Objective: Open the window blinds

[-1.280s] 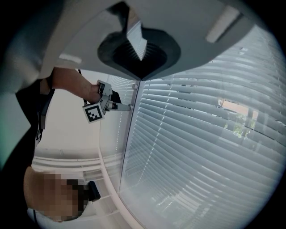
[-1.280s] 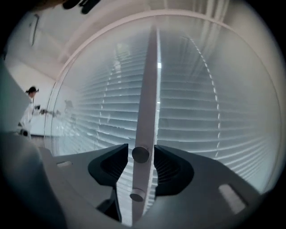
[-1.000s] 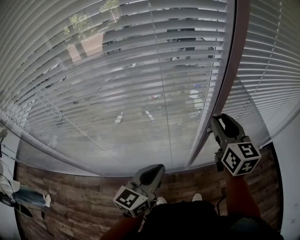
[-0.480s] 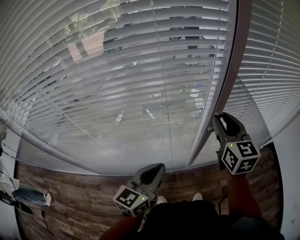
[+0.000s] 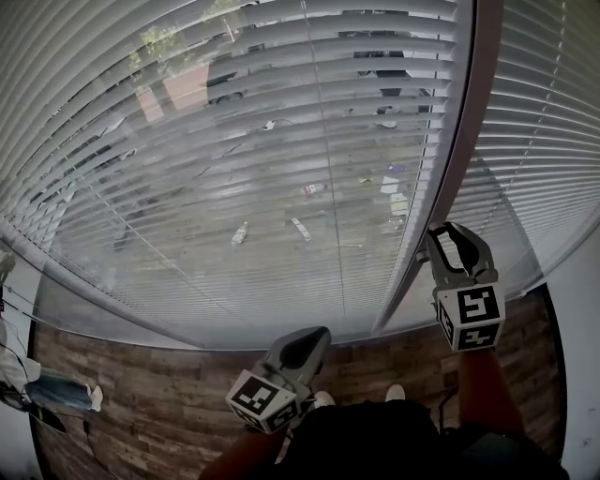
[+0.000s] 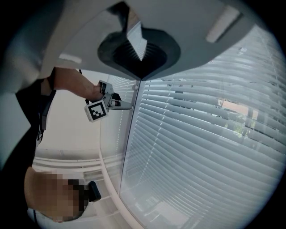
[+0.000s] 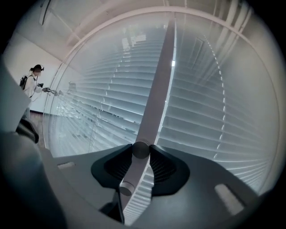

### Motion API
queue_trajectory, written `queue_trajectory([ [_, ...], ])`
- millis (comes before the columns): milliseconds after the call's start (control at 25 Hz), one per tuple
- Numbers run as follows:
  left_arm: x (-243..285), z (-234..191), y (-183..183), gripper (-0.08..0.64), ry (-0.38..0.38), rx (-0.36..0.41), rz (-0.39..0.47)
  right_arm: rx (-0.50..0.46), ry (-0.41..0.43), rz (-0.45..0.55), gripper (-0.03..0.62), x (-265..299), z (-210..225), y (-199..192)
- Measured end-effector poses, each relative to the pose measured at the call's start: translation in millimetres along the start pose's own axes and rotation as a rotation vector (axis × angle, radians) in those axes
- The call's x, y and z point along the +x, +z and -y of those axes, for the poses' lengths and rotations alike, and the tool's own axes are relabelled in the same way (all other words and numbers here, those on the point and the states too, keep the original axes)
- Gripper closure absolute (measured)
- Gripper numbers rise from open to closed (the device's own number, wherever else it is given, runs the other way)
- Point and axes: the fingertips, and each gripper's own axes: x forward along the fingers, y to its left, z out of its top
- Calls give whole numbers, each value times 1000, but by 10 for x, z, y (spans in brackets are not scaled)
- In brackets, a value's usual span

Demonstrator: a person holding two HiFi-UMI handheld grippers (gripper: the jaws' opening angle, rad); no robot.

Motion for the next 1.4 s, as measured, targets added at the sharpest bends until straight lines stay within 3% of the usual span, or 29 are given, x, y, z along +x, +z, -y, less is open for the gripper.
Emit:
queue_trajectory([
  [600, -43, -74, -148, 560, 6, 18, -5, -289, -76, -30, 446, 36, -109, -96],
  [800, -38, 1, -29, 560, 3, -5, 12, -365, -93, -50, 446, -9, -57, -33],
  [1080, -27, 23, 5, 560, 9, -5, -1, -551, -139, -68, 446, -16, -41, 5],
  [1400, -65, 39, -5, 560, 0, 3, 2, -602, -151, -74, 446, -50, -83, 16],
])
